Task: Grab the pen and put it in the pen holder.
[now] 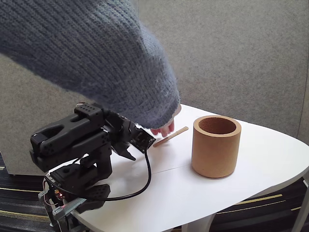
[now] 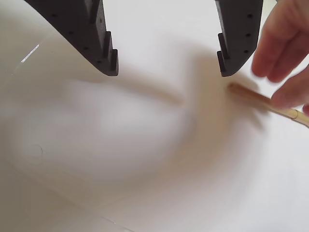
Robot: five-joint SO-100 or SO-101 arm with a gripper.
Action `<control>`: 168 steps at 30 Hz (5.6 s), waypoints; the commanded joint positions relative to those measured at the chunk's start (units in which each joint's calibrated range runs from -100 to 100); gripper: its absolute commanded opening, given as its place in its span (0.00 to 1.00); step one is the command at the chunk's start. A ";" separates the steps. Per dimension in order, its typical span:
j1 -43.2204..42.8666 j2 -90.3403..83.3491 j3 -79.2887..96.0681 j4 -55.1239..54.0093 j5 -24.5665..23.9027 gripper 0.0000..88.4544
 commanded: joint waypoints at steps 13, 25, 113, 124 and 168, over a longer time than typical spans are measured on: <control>0.13 0.20 -0.27 -0.68 0.12 0.33; 0.13 0.20 -0.27 -0.68 0.12 0.33; 0.64 -6.47 0.27 5.76 0.22 0.33; 0.64 -6.55 0.27 5.76 0.22 0.33; 6.86 18.83 -32.58 -0.08 -0.09 0.33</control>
